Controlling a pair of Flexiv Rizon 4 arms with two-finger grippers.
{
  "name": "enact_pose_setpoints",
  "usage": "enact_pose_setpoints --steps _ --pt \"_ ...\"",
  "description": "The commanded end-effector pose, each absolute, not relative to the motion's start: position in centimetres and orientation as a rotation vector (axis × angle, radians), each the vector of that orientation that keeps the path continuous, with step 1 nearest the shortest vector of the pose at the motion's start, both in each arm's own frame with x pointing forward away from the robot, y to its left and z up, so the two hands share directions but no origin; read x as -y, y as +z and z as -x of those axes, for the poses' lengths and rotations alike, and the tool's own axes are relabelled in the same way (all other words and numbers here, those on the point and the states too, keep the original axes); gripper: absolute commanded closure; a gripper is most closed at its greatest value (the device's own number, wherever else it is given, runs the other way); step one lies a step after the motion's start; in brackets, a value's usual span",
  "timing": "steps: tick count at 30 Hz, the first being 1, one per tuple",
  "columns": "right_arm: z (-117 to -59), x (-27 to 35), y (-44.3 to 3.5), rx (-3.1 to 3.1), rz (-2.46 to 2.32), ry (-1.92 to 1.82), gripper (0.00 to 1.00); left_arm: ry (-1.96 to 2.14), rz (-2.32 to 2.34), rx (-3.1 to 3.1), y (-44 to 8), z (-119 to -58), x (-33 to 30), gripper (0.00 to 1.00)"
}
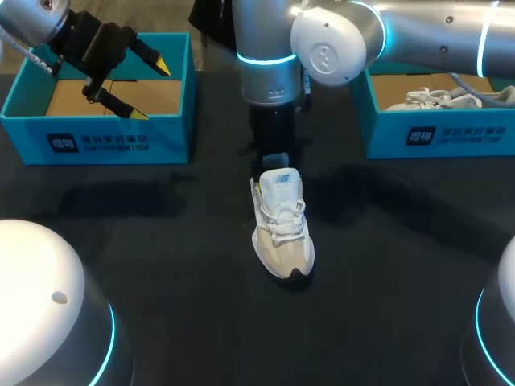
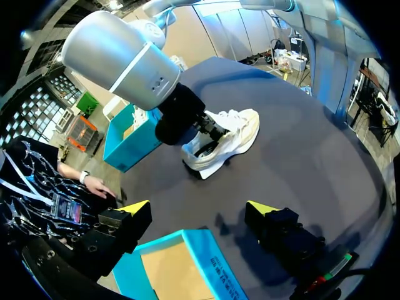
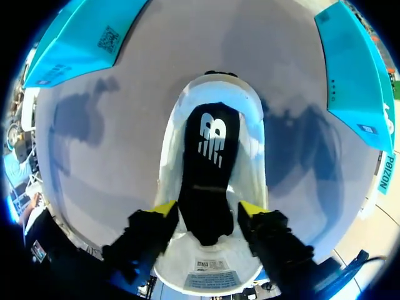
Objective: Take the shoe out of the shoebox, open the shoe tongue, remove and reinsert the insole, then place the shoe into the shoebox
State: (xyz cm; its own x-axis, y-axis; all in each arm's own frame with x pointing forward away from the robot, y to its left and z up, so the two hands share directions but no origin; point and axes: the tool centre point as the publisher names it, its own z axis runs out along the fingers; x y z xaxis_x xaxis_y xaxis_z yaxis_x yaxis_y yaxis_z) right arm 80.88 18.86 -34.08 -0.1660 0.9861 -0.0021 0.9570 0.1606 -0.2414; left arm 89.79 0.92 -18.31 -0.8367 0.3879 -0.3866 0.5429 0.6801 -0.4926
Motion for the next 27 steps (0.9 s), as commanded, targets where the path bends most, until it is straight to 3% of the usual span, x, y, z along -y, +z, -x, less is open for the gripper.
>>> enact_pose_setpoints --steps 1,15,27 --pt "-80.8 -18.5 -34.7 2.257 1.912 0.265 0.0 -0.889 -0.747 -2.647 -18.2 -89.8 -0.9 0.0" --pt "-81.1 -18.4 -33.8 2.258 1.904 0.291 0.0 -0.889 -0.747 -2.647 -18.2 -89.8 -0.9 0.0" --pt "-79.1 -19.0 -30.3 2.28 1.978 0.301 0.0 -0.889 -0.747 -2.647 -18.2 -89.8 -0.9 0.0"
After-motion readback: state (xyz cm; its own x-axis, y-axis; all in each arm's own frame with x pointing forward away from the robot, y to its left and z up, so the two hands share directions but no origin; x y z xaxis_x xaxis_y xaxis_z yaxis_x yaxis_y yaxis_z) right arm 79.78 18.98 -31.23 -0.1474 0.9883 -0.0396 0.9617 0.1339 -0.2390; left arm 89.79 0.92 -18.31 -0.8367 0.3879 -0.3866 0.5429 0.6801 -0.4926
